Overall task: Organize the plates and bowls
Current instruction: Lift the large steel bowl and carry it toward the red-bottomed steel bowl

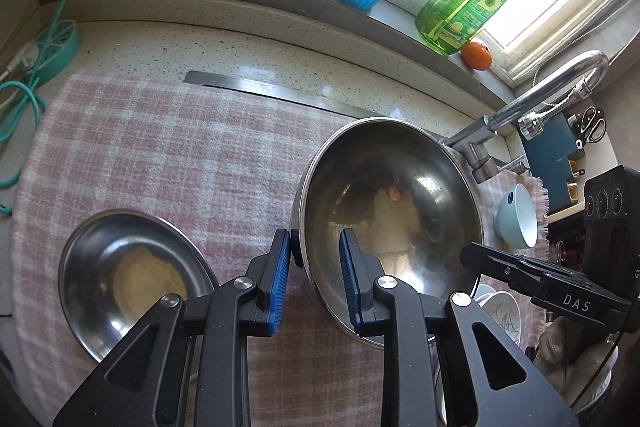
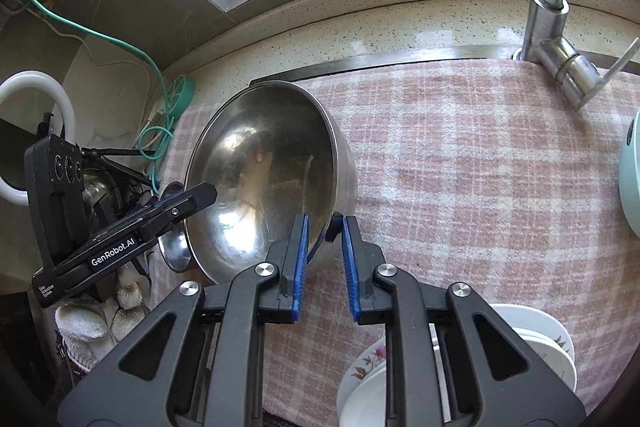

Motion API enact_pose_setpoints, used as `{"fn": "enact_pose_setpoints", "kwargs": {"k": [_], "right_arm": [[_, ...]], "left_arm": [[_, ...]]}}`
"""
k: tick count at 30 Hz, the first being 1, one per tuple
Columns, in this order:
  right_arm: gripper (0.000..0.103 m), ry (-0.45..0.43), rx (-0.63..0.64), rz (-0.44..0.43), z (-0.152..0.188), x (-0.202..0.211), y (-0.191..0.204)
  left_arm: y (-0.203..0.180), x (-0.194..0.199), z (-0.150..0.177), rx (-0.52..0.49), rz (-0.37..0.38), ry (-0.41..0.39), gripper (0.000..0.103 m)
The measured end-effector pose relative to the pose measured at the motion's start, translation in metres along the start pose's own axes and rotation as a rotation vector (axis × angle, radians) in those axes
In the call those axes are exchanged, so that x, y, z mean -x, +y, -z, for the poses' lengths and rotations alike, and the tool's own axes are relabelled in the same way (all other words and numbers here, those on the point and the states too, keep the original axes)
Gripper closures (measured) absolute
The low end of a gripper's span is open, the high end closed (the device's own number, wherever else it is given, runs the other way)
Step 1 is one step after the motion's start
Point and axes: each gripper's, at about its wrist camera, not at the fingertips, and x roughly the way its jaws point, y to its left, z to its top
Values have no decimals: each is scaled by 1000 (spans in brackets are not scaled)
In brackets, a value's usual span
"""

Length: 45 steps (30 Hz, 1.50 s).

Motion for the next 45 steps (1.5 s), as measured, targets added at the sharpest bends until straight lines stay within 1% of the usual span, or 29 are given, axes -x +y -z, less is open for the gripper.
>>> {"fn": "enact_pose_setpoints", "kwargs": {"k": [6, 15, 26, 30, 37, 45], "right_arm": [[86, 4, 10, 3, 21, 10, -6], [86, 24, 5, 1, 42, 12, -17], [86, 37, -24, -3, 53, 5, -29], [86, 35, -17, -6, 54, 5, -28], [86, 30, -1, 8, 52, 5, -20], [86, 32, 3, 15, 52, 3, -22]], "left_arm": [[-6, 3, 22, 19, 9, 6, 80], [-12, 7, 49, 24, 11, 15, 80], [-17, 1, 57, 13, -8, 17, 80], [-17, -1, 59, 11, -21, 14, 80], [-17, 0, 59, 8, -23, 9, 80], [-19, -3, 59, -2, -30, 10, 80]]}}
